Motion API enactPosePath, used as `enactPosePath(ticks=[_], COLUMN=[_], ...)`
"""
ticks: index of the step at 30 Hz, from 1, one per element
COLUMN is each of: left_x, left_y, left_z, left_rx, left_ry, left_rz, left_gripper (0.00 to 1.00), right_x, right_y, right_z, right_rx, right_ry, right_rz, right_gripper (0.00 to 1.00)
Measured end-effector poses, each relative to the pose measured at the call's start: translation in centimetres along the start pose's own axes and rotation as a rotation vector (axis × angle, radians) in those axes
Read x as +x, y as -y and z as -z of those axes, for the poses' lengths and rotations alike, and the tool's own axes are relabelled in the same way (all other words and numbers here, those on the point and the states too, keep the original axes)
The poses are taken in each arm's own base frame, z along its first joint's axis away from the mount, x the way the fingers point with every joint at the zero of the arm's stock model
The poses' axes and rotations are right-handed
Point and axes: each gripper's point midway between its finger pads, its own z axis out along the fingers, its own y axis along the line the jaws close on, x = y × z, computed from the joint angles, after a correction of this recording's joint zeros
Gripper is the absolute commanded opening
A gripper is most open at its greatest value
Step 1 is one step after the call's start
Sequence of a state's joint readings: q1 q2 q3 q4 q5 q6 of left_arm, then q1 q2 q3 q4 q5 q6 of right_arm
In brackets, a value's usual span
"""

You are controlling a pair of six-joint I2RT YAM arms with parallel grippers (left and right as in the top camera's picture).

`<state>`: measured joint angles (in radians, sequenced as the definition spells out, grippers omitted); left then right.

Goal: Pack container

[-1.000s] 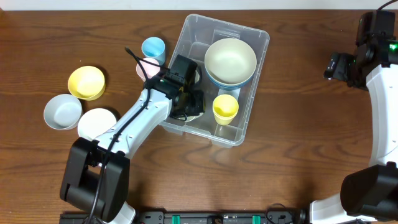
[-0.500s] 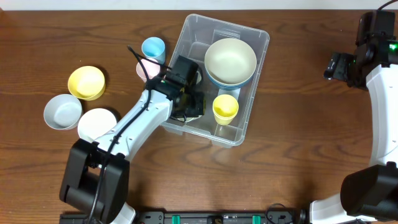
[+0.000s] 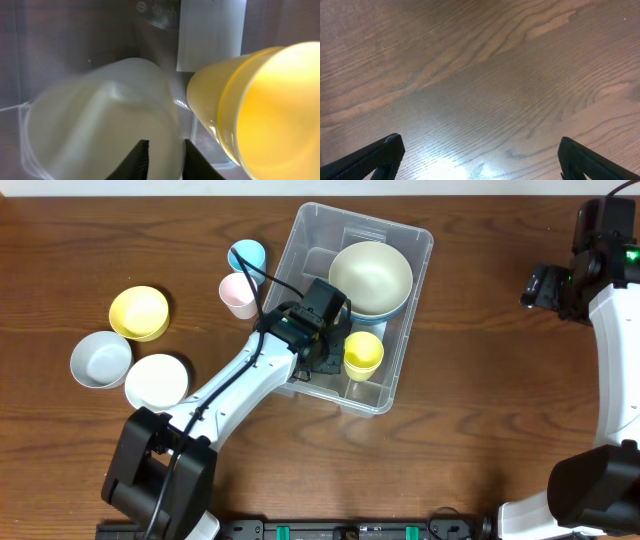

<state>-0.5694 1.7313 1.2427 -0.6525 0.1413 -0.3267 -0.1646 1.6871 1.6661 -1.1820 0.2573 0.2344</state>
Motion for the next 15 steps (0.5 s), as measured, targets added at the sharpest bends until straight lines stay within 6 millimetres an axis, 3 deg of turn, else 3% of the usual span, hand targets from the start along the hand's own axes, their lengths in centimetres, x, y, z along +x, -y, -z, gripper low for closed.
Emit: enactPosePath(ticks=[15], left_x=[-0.98], left_y=[-0.3], left_z=[0.37], left_rx=[-0.029], left_ry=[0.036], left_rz=[-0.006], left_gripper=[0.25], right_x=[0.0], right_y=[0.0], right_z=[0.0], right_rx=[0.0], right_ry=[0.0], right_rz=[0.0], right_gripper=[0.99])
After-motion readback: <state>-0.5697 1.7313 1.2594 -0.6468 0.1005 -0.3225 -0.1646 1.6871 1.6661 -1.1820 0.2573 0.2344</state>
